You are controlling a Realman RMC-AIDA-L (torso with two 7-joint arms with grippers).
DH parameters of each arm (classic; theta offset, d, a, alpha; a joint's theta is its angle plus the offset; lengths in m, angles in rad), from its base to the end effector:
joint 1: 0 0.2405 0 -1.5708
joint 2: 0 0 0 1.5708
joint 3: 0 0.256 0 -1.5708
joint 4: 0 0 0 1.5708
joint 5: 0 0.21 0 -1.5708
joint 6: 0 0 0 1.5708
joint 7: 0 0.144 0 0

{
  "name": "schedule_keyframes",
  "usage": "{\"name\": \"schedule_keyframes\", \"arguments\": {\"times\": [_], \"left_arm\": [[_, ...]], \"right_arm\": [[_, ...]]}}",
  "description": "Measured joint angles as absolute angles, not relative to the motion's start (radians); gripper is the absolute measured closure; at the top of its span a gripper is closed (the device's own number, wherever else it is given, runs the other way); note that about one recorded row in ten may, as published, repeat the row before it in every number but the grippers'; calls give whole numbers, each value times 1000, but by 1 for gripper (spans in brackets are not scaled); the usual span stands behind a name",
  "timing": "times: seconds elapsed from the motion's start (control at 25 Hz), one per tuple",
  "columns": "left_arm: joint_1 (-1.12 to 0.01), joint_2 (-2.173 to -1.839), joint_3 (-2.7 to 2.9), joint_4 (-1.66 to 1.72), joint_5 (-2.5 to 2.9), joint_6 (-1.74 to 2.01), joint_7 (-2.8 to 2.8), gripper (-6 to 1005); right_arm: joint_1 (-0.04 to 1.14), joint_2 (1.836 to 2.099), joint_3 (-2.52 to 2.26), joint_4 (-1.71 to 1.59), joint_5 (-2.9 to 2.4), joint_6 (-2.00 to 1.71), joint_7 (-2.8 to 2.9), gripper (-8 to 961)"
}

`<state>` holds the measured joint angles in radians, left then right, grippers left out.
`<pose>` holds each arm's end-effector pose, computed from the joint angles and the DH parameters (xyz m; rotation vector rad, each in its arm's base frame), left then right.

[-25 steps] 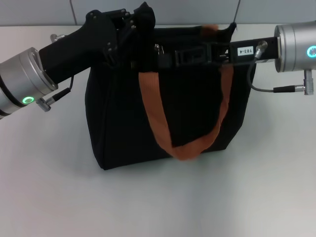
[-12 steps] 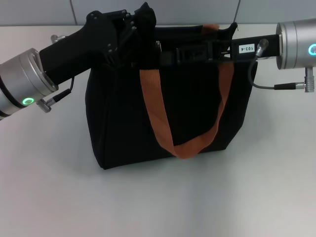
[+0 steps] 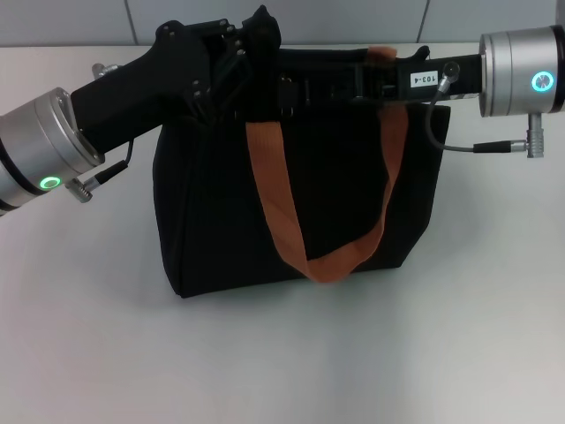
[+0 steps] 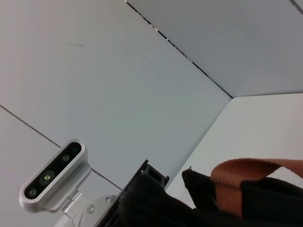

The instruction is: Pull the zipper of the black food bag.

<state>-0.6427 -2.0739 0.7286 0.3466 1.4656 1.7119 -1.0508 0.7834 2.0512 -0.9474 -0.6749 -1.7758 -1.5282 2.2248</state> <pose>-0.1926 0.3417 0.0021 -2.4420 -0.2782 -1.4310 0.1401 0.3841 -0.0076 2.6106 -1.3130 -0.8264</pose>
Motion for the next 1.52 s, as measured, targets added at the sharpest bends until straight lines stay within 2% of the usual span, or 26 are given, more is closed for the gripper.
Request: {"name": "schedule_keyframes", "arguments": {"times": [0.32,0.88,1.52], "left_arm": [[-636,-2074,729,343,1466,1720,-1051,981],[-631,-2074,727,339,1467,1727,-1051,980],[-630,-2075,725,339,1467,1742,-1051,981]], "right_arm": [[772,2053,-938,-675,-1773,-1526,2248,930],[727,2040,-875,-687,-1767,-1572,2301,955],[756,2035,-875,-680,-1769,-1554,2328,955]]}}
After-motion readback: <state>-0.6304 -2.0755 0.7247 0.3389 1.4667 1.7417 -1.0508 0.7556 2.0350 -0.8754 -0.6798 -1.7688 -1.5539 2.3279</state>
